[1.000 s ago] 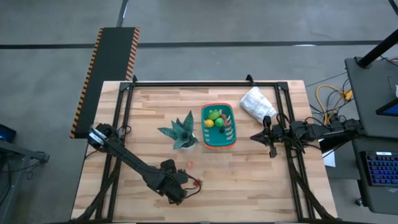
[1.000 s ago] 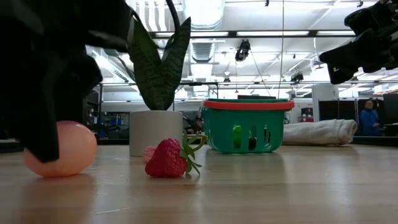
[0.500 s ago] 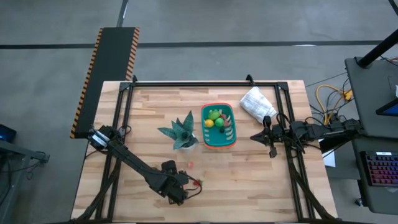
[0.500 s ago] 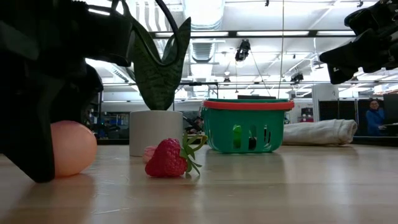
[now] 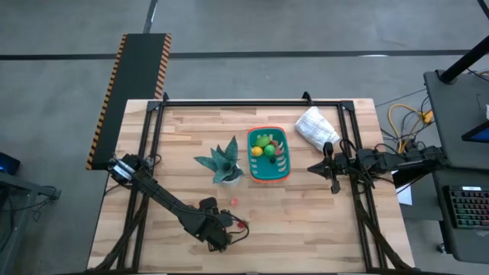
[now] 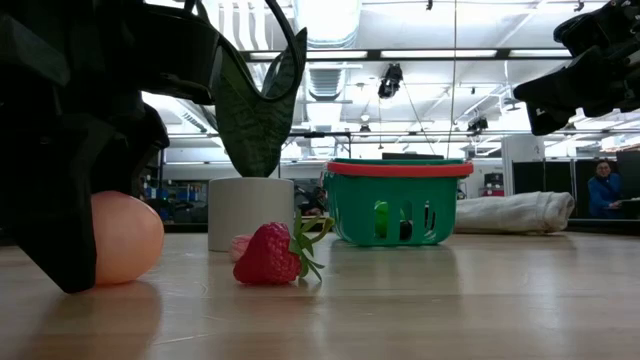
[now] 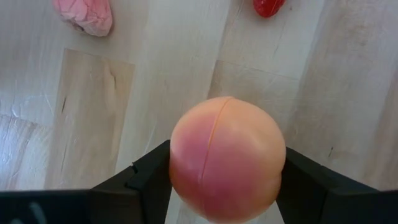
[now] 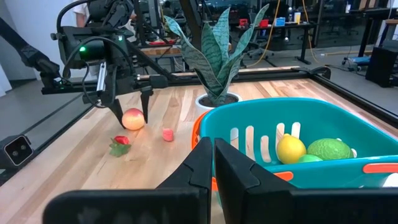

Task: Build produce basket
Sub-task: Put the bottom peach into the basket

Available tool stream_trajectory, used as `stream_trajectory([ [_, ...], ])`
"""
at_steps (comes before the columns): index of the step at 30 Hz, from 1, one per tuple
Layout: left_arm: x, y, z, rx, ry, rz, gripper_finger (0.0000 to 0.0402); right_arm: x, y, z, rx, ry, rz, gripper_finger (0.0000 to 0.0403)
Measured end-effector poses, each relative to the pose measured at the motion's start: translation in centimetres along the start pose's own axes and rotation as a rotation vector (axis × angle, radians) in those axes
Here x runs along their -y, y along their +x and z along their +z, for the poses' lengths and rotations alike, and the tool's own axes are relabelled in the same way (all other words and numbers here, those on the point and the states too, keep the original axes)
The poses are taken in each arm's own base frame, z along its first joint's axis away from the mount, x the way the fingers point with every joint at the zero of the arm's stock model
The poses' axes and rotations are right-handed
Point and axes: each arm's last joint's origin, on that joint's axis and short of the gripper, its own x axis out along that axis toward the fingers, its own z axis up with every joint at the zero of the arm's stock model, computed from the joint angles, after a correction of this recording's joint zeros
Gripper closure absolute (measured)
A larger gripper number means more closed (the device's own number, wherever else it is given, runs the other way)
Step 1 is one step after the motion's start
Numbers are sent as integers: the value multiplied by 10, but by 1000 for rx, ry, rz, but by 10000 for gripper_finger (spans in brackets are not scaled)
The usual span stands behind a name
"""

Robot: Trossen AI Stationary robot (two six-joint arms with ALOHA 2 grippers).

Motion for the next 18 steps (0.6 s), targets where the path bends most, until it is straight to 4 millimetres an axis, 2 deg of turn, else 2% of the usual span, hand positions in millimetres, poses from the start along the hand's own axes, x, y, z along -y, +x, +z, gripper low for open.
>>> stream_trajectory([
  [8, -1, -5, 0, -11, -1, -15, 192, 0, 0, 0, 0, 0, 0, 394],
  [18, -9, -40, 9, 102, -25, -57, 192, 0, 0, 0, 0, 0, 0, 394],
])
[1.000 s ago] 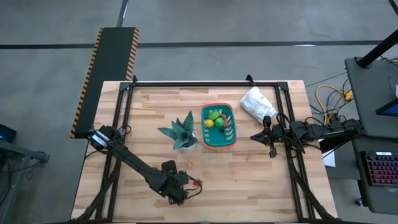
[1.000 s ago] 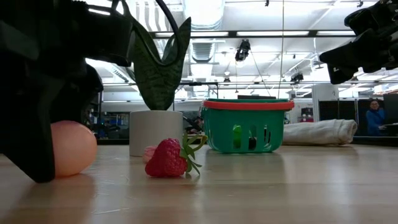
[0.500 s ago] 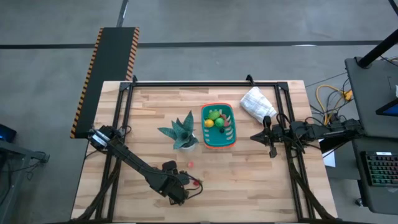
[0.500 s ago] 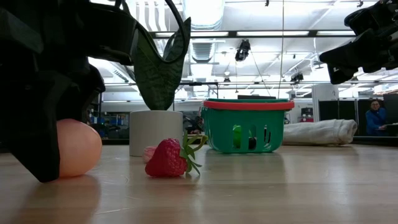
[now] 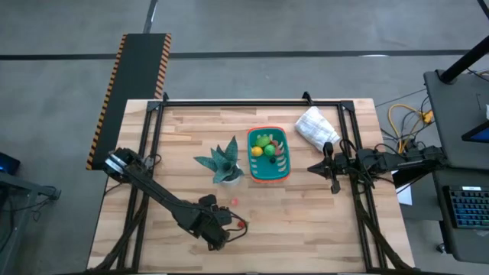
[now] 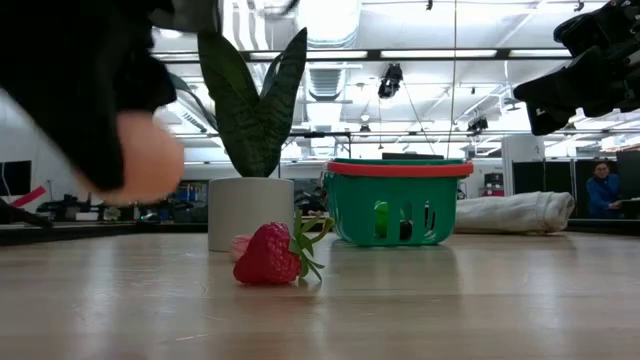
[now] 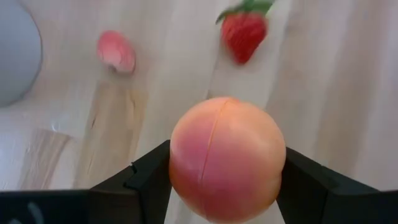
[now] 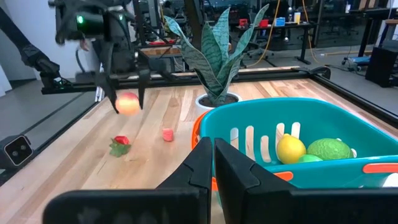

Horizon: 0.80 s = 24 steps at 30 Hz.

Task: Build produce basket
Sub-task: Put the bottom peach into the basket

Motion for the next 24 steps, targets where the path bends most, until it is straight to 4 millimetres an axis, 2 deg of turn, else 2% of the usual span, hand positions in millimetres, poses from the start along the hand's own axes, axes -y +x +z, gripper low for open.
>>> stream_trajectory([
  [6, 3, -21, 16, 192, 57, -53, 192, 0, 0, 0, 0, 0, 0, 394],
  [10, 3, -30, 34, 327, 128, -109, 192, 0, 0, 0, 0, 0, 0, 394],
  [14, -2, -32, 51, 425, 204, -118, 192, 0, 0, 0, 1, 0, 0, 394],
  [24, -22, -29, 81, 531, 366, -110, 192, 0, 0, 0, 0, 0, 0, 394],
])
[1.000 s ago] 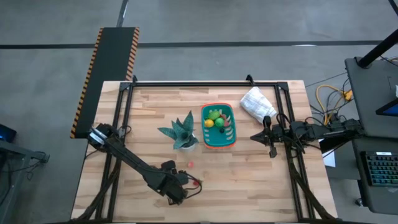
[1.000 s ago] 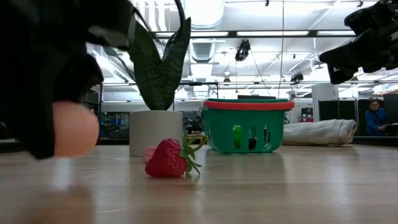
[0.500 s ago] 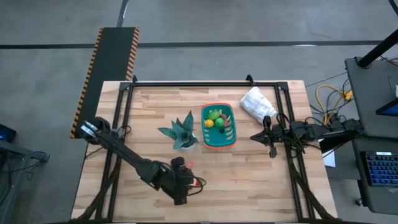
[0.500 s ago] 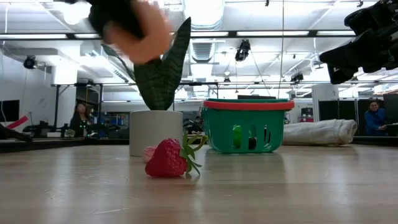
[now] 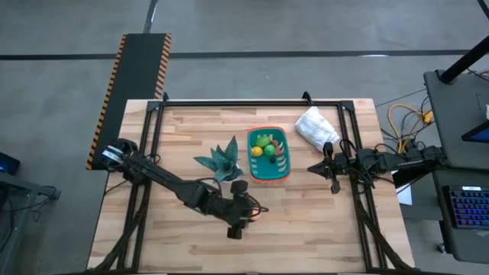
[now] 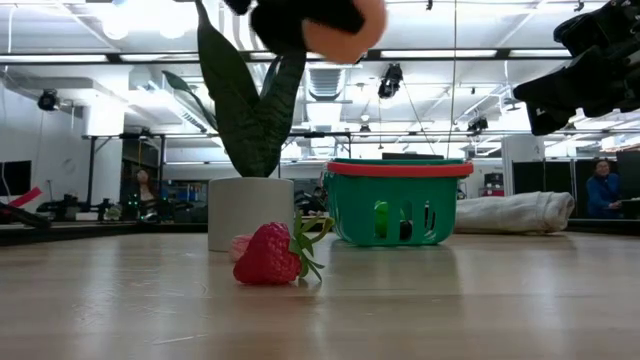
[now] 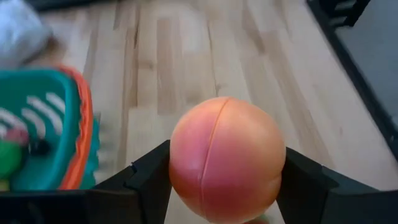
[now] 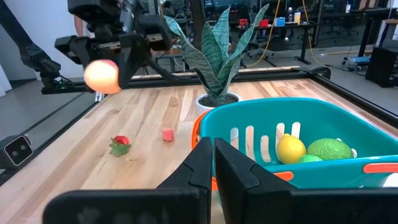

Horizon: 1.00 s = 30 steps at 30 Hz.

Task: Build produce basket
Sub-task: Put the bottom peach into the basket

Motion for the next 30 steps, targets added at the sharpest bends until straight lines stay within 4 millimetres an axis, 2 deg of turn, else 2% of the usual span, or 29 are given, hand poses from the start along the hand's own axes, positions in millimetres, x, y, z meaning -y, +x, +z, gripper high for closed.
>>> stream_trajectory([
  [11, -22, 6, 12, 87, 59, 13, 192, 0, 0, 0, 0, 0, 0, 394],
  [16, -32, 7, 25, 209, 120, 38, 192, 0, 0, 0, 0, 0, 0, 394],
  [21, -53, 9, 33, 247, 167, 69, 192, 0, 0, 0, 0, 0, 0, 394],
  [30, -104, 14, 42, 314, 190, 23, 192, 0, 0, 0, 0, 0, 0, 394],
])
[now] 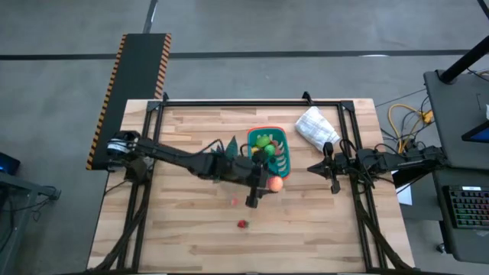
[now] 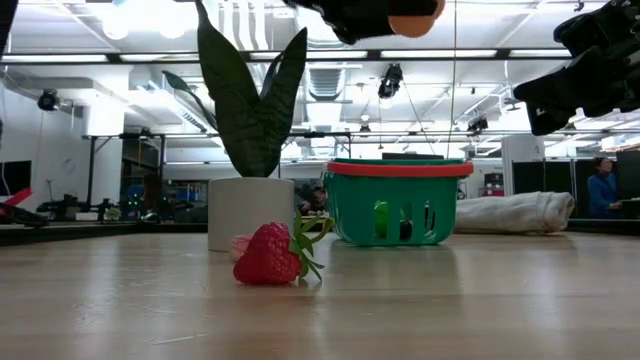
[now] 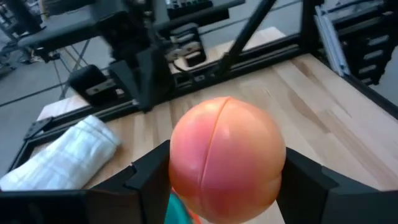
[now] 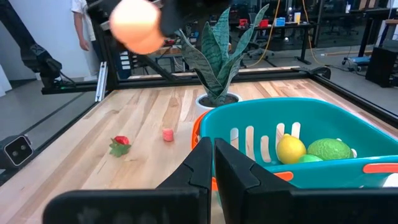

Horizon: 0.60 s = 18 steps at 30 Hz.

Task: Build produce basket
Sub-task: Put the bottom peach into the basket

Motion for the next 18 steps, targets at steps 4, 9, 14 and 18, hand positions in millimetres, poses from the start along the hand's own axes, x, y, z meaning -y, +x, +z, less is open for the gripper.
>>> stream_trajectory([
  [4, -29, 1, -6, 18, -16, 12, 192, 0, 0, 0, 0, 0, 0, 394],
  [9, -69, -2, -12, 93, -48, -32, 192, 0, 0, 0, 0, 0, 0, 394],
  [14, -104, -8, -21, 120, -78, -16, 192, 0, 0, 0, 0, 0, 0, 394],
  [18, -130, -15, -30, 113, -99, 39, 192, 0, 0, 0, 0, 0, 0, 394],
])
